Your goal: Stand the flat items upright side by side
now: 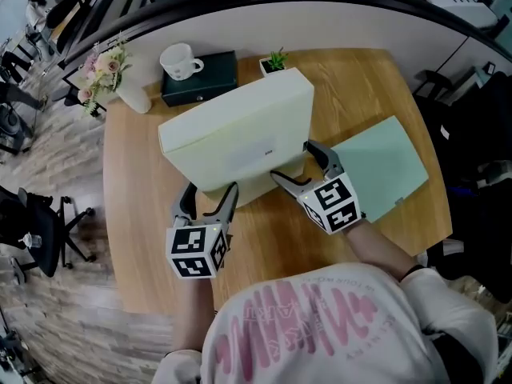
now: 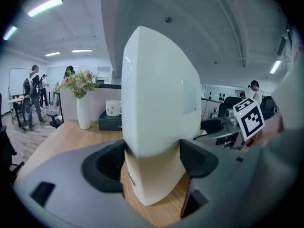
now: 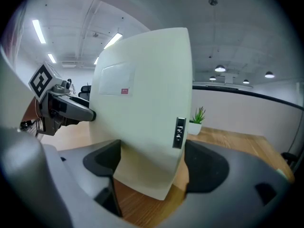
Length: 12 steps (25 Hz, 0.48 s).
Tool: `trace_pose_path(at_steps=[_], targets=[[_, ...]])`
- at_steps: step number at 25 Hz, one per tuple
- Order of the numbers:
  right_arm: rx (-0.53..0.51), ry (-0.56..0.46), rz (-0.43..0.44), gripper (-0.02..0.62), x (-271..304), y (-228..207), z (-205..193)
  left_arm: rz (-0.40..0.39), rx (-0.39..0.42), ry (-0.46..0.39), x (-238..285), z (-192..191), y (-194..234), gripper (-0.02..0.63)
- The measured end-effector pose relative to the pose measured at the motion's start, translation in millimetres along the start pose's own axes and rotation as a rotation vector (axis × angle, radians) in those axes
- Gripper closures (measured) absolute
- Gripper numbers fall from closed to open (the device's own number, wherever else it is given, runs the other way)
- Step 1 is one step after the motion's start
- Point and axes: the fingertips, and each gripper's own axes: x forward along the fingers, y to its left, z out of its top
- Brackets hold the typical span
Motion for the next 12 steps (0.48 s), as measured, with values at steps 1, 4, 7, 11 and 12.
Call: trace_pose_path(at_steps=[1,4,7,11,12], targets=[[0.000,-0.006,0.001,0.170,-0.5,1.2,-0.1,0.002,0.008,-0.005,-1.4,0.5,0.0,0.241],[0.011,-0.015,-0.003,0.169,-3.8,5.0,-1.1,0.004,0.032,0.000,-5.8,-0.3,-1.0,0.241],[0.029,-0.012,-0.006,0.179,-8.9,9.1,-5.4,-0.012,0.038,0.024,-10.1,-7.4,-2.0,0.241],[0.020,-0.001,-0.002,0.179,-13.0,14.3,-10.6,-0.044,0.032,-0.003,-19.4,-11.6,-3.5,0.250],[0.014,0.008,-0.002,0.181,-14.4,14.6,-12.0,-0.051,0.033,-0.008,-21.1,-12.4,-4.6,0.250]])
